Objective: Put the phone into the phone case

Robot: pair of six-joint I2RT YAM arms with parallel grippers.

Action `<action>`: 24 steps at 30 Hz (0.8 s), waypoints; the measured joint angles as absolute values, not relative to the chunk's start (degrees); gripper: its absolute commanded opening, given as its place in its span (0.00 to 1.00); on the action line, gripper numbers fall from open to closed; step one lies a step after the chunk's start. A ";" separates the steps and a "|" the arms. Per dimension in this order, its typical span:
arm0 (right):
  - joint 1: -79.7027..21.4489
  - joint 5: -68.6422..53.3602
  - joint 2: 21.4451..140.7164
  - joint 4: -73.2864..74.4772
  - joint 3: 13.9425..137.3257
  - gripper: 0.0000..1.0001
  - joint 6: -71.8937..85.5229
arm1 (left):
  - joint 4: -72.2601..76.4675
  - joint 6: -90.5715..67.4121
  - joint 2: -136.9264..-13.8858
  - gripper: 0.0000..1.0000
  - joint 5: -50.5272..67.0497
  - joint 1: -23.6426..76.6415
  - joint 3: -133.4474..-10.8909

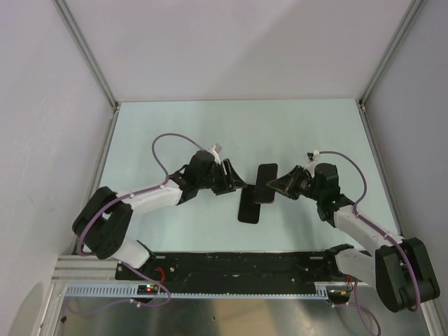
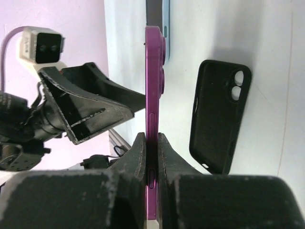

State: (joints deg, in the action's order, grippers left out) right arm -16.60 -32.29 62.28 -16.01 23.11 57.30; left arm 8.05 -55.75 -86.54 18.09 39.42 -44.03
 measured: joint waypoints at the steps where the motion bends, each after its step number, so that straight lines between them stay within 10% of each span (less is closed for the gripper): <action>1: -16.60 -31.81 61.91 -15.20 23.27 0.00 56.86 | 5.56 -54.19 -85.69 0.59 16.23 39.42 -44.69; 24: -17.67 -21.04 56.77 0.80 24.99 0.00 49.08 | -10.57 -40.51 -99.04 0.43 0.58 47.13 -56.64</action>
